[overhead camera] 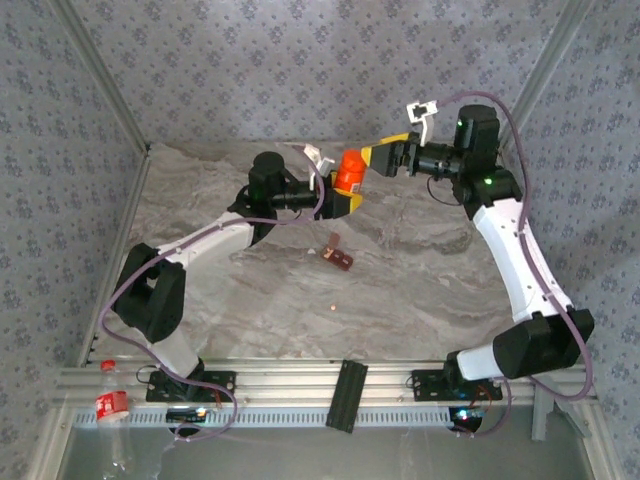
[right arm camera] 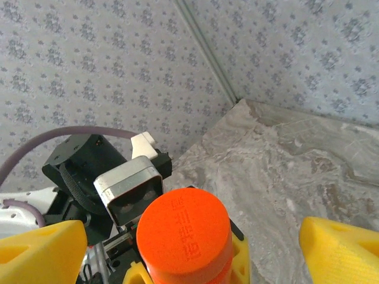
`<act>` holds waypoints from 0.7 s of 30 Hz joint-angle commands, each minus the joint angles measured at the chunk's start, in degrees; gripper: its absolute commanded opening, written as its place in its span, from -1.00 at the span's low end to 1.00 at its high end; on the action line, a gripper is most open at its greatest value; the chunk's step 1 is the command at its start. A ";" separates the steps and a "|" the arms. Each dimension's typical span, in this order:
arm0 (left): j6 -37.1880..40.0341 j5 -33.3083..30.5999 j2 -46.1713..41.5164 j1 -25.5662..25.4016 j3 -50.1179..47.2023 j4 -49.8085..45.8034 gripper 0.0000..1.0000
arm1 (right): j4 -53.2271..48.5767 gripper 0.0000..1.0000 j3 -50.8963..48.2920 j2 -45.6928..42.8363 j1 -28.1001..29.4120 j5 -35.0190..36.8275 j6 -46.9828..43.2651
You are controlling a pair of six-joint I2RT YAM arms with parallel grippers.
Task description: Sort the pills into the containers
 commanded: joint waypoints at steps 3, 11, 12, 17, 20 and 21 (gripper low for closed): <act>0.12 3.06 -2.53 0.13 2.41 0.81 -1.00 | -2.31 0.81 2.40 1.68 2.34 -2.16 -2.23; 0.04 2.91 -2.36 0.14 2.61 0.91 -1.00 | -2.73 0.63 2.15 2.57 2.92 -2.04 -2.32; 0.04 2.89 -2.33 0.16 2.67 0.91 -1.00 | -2.78 0.62 2.15 2.68 3.01 -2.13 -2.38; -0.13 2.77 -2.07 0.13 2.89 1.16 -1.00 | -3.18 0.51 1.97 2.99 3.28 -2.48 -2.58; -0.14 2.56 -2.01 0.12 2.93 1.11 -1.00 | -3.32 0.44 1.88 3.18 3.57 -2.48 -2.76; -0.17 2.59 -1.98 0.11 2.91 1.09 -1.00 | -3.40 0.39 1.82 3.15 3.70 -2.40 -2.84</act>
